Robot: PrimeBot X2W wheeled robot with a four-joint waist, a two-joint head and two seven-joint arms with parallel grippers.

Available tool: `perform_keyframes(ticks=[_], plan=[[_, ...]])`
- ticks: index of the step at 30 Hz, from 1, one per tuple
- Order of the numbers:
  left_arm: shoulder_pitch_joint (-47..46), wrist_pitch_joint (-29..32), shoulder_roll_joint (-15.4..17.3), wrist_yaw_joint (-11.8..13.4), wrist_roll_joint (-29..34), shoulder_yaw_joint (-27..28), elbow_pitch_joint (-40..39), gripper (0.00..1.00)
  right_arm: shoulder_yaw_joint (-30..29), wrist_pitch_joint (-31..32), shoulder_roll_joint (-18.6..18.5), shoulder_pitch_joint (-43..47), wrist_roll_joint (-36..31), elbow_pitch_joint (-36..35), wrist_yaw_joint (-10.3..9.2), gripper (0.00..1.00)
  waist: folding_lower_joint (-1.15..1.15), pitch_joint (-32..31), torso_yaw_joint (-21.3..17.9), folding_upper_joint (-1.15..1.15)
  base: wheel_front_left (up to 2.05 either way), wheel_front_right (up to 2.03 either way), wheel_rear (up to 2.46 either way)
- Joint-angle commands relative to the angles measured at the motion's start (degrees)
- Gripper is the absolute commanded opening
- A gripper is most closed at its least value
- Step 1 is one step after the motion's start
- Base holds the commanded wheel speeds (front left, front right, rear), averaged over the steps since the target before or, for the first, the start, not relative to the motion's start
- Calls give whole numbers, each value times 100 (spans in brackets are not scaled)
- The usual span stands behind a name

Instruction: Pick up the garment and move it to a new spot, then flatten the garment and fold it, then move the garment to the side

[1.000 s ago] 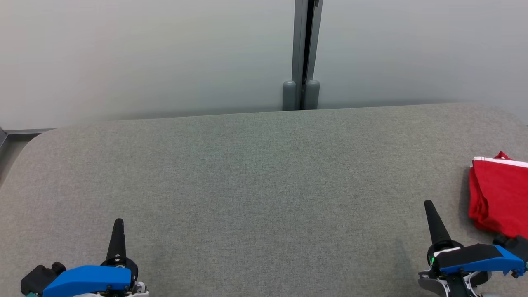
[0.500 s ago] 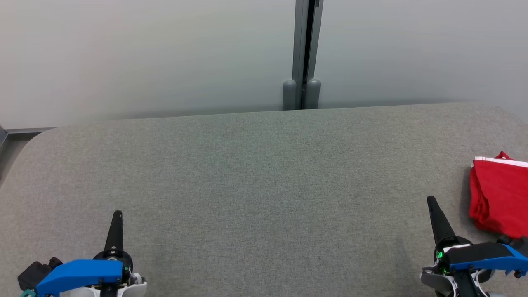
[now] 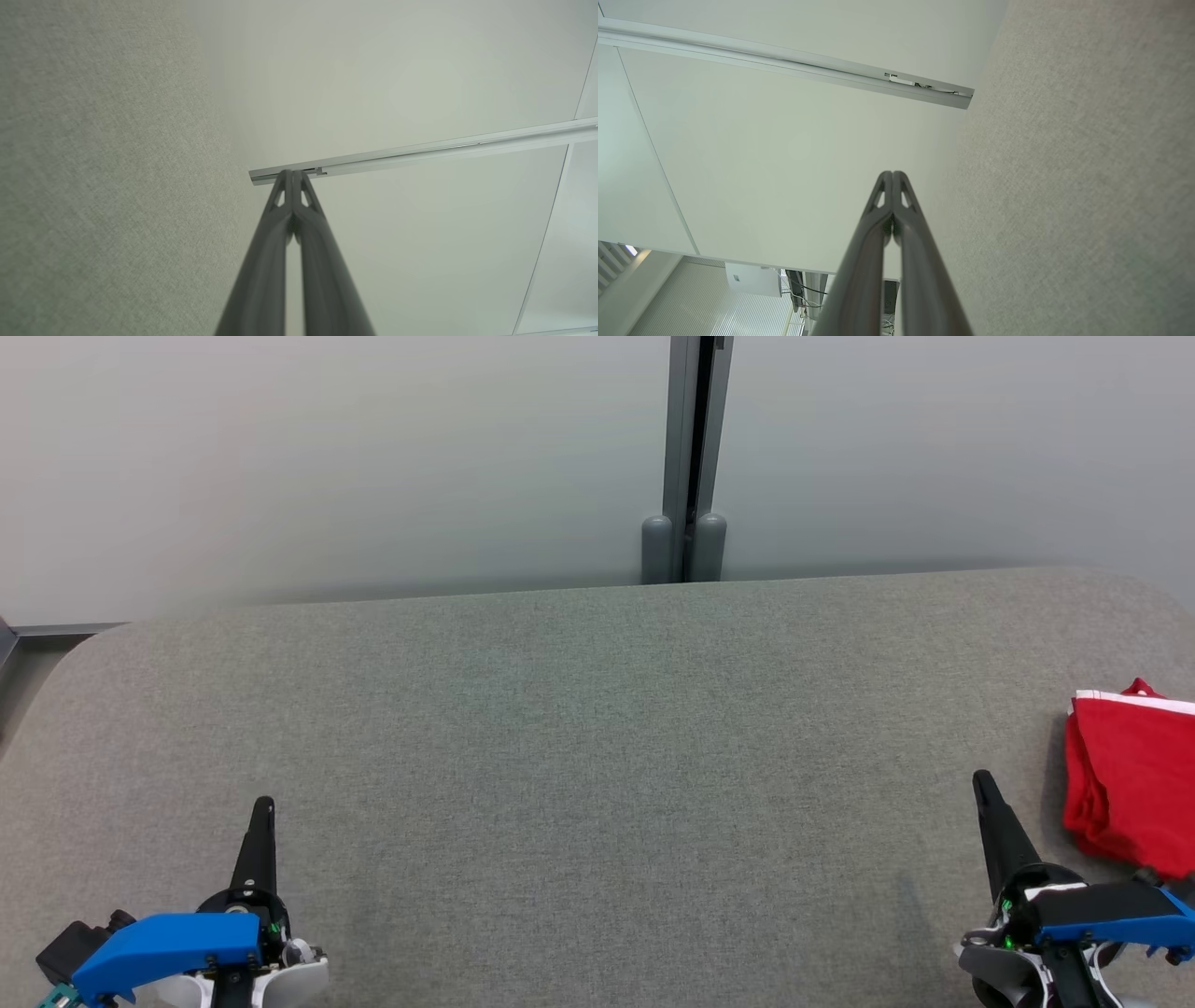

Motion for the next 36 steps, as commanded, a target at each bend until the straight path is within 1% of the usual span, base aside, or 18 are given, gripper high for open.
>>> perform_keyframes(ticks=[1, 27, 36], plan=[[-125, 53, -4, 6, -138, 51, -61, 0, -18, 46, -38, 38, 151, -74, 2, 0, 0, 2, 1, 0, 0, 0, 0], [-247, 328, -18, 8, -1123, 134, -196, 0, -117, 326, -42, 72, 1219, -270, 2, 0, 0, 22, 17, 0, 0, 0, 0], [-237, 329, -18, 8, -1109, 132, -193, 0, -114, 327, -42, 72, 1203, -271, 2, 0, 0, 23, 17, 0, 0, 0, 0]])
